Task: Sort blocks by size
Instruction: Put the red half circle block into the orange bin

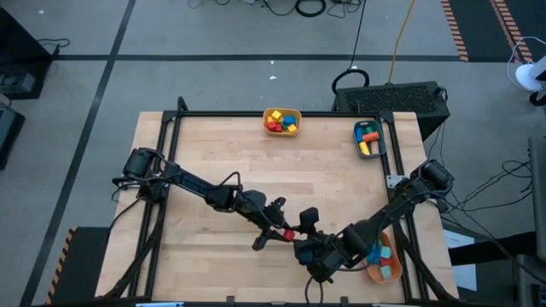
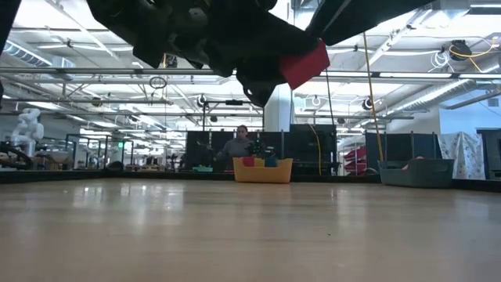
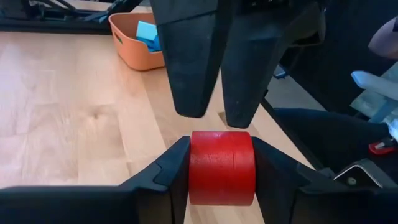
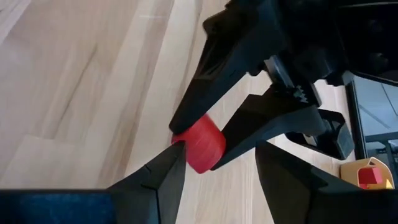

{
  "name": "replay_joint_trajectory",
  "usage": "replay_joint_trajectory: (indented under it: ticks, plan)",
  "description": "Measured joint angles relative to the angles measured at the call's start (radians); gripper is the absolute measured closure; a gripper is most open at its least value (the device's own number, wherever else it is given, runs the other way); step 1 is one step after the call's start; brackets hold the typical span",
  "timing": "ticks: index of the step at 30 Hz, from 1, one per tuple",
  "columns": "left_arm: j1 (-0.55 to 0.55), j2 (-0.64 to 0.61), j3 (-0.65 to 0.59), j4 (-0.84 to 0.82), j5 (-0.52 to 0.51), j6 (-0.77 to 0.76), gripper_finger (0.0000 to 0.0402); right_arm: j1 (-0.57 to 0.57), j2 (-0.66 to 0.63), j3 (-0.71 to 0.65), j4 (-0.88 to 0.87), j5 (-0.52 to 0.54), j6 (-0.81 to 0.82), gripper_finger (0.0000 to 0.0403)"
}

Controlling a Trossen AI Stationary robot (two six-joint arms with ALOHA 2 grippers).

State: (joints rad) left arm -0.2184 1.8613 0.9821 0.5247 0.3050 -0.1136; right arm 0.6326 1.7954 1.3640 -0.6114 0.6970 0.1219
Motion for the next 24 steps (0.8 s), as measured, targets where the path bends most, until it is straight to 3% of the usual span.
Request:
replay_joint_trajectory:
  ticks: [24]
  plan:
    - [-0.008,0.001,-0.002,0.015,-0.002,-0.012,0.0260,-0.023,0.023,0.001,0.018,-0.061,-0.232,0.0225]
